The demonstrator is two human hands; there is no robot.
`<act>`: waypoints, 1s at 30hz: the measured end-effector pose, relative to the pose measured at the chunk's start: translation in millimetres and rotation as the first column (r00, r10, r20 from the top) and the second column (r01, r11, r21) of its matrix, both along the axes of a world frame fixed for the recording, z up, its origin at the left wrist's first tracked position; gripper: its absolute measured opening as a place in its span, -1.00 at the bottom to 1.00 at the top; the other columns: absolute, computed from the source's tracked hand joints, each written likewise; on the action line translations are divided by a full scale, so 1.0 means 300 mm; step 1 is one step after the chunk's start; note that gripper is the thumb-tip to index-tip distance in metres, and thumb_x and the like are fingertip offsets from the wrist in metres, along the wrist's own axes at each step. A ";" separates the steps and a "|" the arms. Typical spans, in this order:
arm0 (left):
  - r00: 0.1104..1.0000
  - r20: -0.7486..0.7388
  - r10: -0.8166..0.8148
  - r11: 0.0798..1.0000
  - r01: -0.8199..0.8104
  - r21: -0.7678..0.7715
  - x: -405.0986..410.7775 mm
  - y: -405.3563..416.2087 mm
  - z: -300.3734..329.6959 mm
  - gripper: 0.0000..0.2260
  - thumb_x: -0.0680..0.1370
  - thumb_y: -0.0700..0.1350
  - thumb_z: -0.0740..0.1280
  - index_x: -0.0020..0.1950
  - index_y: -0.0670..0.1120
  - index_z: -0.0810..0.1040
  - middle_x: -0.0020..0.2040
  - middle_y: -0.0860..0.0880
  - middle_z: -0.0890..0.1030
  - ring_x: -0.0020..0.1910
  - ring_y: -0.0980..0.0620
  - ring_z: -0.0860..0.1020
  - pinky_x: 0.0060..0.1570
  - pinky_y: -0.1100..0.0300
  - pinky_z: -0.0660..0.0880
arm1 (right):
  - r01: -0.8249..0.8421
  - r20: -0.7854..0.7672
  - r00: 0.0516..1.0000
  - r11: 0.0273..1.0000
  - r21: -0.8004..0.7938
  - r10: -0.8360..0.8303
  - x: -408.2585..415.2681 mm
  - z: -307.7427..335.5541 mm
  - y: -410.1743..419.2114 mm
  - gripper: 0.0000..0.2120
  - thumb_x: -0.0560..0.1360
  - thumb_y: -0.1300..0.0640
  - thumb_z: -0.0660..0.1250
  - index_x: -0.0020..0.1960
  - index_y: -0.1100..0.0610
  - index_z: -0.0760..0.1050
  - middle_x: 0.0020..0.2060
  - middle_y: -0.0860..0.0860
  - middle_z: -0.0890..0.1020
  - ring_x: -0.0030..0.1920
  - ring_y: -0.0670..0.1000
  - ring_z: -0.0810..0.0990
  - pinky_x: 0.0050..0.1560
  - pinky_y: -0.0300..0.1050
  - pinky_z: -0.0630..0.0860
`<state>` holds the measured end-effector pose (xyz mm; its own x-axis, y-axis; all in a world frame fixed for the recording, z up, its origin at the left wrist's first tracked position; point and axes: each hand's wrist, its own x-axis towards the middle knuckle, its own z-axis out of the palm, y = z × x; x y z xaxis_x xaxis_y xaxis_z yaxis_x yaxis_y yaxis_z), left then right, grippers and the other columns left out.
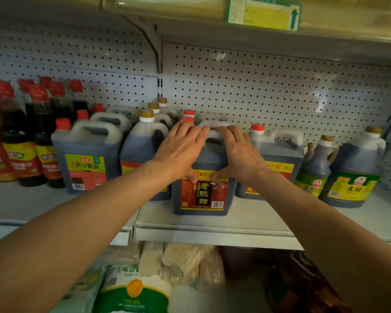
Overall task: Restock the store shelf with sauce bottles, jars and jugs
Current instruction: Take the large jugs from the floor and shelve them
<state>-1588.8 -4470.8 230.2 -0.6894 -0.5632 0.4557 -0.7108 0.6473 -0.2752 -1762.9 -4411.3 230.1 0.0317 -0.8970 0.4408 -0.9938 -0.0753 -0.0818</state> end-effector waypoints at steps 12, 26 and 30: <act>0.997 0.011 0.071 0.997 -0.071 -0.034 -0.053 -0.131 -0.009 0.22 0.16 0.29 0.59 0.57 -0.13 -0.04 0.49 -0.11 0.25 0.48 -0.14 0.19 0.51 -0.04 0.07 | 0.014 -0.014 1.000 1.000 0.010 -0.014 -0.031 0.001 -0.138 0.18 0.14 -0.06 0.71 0.56 0.08 0.08 0.44 0.07 0.22 0.40 0.21 0.29 0.36 0.19 0.41; 0.991 0.041 0.125 0.992 -0.123 -0.041 -0.051 -0.113 -0.016 0.25 0.18 0.26 0.59 0.58 -0.17 -0.10 0.52 -0.14 0.18 0.53 -0.19 0.09 0.55 -0.11 -0.06 | 0.040 -0.005 0.999 0.999 0.023 -0.040 -0.012 -0.001 -0.129 0.21 0.16 -0.02 0.70 0.58 0.09 0.04 0.46 0.10 0.20 0.42 0.24 0.28 0.40 0.16 0.37; 0.985 0.014 0.170 0.985 -0.169 -0.019 -0.047 -0.061 -0.022 0.18 0.29 0.12 0.58 0.59 -0.18 -0.18 0.58 -0.15 0.05 0.58 -0.20 -0.10 0.55 -0.10 -0.20 | 0.143 -0.044 0.989 0.988 0.057 -0.140 0.022 0.013 -0.107 0.20 0.26 0.01 0.66 0.61 0.06 -0.10 0.53 0.05 0.10 0.50 0.20 0.21 0.40 0.11 0.37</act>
<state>-1603.0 -4489.2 223.4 -0.5919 -0.6645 0.4562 -0.8052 0.5129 -0.2976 -1756.1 -4443.3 233.9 -0.0812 -0.9184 0.3872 -0.9966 0.0702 -0.0425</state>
